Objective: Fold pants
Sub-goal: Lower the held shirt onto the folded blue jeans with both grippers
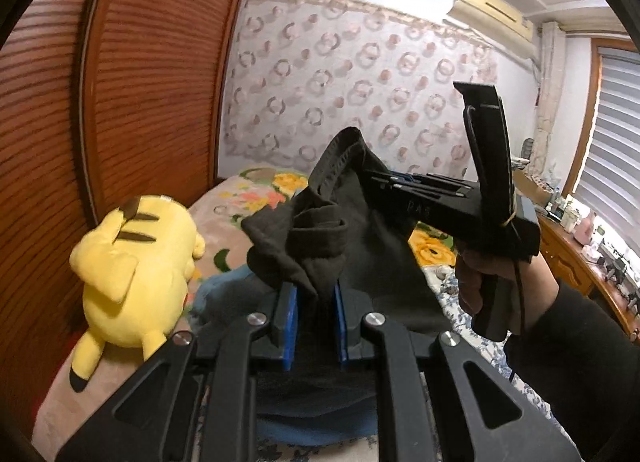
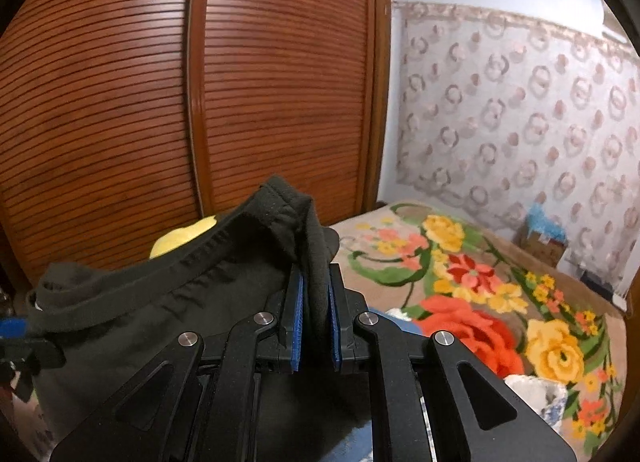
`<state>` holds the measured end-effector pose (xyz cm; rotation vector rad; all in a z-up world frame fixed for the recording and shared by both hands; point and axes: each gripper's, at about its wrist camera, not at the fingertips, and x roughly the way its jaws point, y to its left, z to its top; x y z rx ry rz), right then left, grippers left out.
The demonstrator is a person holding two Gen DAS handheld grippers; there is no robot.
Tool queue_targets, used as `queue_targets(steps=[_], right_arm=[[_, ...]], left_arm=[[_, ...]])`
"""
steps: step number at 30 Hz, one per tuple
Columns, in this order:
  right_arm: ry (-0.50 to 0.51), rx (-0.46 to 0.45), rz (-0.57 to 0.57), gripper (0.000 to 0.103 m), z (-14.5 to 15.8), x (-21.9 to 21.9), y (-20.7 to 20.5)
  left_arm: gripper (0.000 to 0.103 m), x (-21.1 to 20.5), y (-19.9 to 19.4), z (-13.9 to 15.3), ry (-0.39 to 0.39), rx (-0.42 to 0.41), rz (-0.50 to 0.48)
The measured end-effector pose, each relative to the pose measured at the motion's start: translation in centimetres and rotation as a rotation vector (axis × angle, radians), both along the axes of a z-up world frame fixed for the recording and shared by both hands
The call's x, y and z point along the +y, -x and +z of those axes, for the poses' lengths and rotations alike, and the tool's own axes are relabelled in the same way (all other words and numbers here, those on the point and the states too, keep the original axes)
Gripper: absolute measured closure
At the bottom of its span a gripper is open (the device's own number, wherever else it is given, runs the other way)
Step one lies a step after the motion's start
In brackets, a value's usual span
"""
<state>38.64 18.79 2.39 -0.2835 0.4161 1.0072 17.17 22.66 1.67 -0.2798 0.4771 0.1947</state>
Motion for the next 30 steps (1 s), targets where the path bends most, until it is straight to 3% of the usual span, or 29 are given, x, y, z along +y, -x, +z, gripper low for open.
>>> queue_targets(steps=[3, 7, 10, 15, 20, 24, 30], right_arm=[[0.018, 0.019, 0.0, 0.094, -1.1, 1.0, -0.3], [0.018, 0.024, -0.019, 0.072, -1.2, 0.9, -0.4], [-0.028, 0.047, -0.024, 0.071, -0.3, -0.4, -0.7], [-0.05, 0.056, -0.013, 0.071, 0.3, -2.4, -0.6], [-0.02, 0.09, 0.034, 0.071, -0.8, -3.3, -0.3], [0.013, 0.112, 0.016, 0.071, -2.5, -3.2, -1.0], [0.031, 0.161, -0.068, 0.071, -4.1, -3.1, -3.0]], left_arm=[[0.09, 0.5, -0.3, -0.7, 0.007, 0.028, 0.01], [0.089, 0.7, -0.2, -0.7, 0.023, 0.043, 0.005], [0.087, 0.7, 0.3, -0.2, 0.012, 0.036, 0.004], [0.073, 0.8, 1.3, 1.5, -0.026, 0.003, 0.021], [0.07, 0.6, 0.2, 2.2, -0.059, 0.018, -0.004], [0.07, 0.1, -1.5, 0.8, -0.068, 0.07, -0.044], [0.07, 1.0, -2.2, -1.9, -0.051, 0.152, -0.02]])
